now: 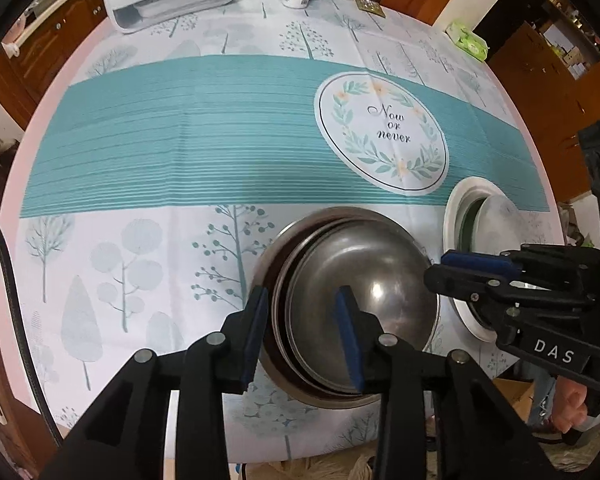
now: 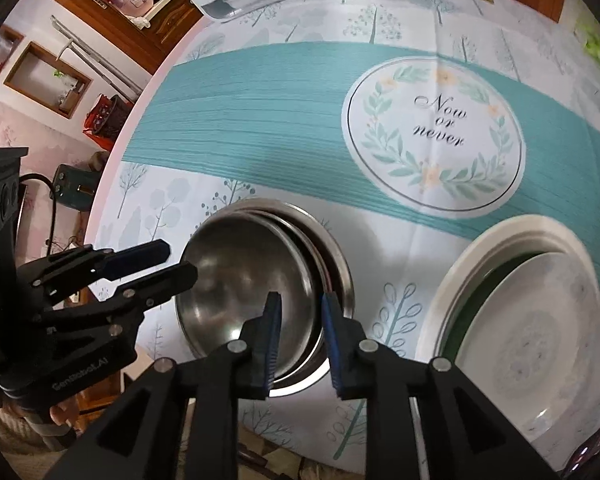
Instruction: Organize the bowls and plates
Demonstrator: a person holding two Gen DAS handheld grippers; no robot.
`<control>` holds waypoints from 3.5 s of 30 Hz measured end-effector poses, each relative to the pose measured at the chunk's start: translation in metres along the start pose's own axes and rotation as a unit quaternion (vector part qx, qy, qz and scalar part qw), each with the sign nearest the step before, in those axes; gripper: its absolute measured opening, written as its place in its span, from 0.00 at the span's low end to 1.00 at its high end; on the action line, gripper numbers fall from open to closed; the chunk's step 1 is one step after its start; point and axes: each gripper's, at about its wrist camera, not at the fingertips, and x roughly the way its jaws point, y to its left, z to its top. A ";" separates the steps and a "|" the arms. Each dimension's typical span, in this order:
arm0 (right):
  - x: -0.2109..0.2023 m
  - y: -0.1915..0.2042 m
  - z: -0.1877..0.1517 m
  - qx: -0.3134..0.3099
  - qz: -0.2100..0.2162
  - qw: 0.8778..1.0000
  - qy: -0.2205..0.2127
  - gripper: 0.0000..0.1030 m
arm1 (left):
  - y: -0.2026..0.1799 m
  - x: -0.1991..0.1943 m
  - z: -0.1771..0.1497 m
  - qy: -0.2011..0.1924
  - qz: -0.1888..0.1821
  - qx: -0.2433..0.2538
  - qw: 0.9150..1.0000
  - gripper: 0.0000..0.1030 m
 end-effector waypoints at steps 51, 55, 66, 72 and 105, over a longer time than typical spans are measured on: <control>-0.020 -0.009 -0.044 0.029 -0.048 0.995 -0.087 0.60 | 0.028 0.010 -0.024 -0.014 -0.042 -0.038 0.998 0.83; -0.007 -0.011 -0.039 0.041 -0.038 0.996 -0.067 0.60 | 0.034 0.026 -0.025 0.012 -0.058 -0.054 0.997 0.83; 0.024 -0.023 -0.034 0.100 -0.010 0.995 -0.021 0.60 | 0.035 0.053 -0.022 0.062 -0.090 -0.060 0.992 0.64; 0.028 -0.025 -0.035 0.115 -0.008 0.993 -0.014 0.49 | 0.033 0.063 -0.020 0.086 -0.098 -0.055 0.990 0.41; -0.033 -0.046 -0.036 0.171 -0.029 0.984 -0.047 0.28 | -0.038 0.018 0.026 0.063 -0.085 0.094 0.990 0.39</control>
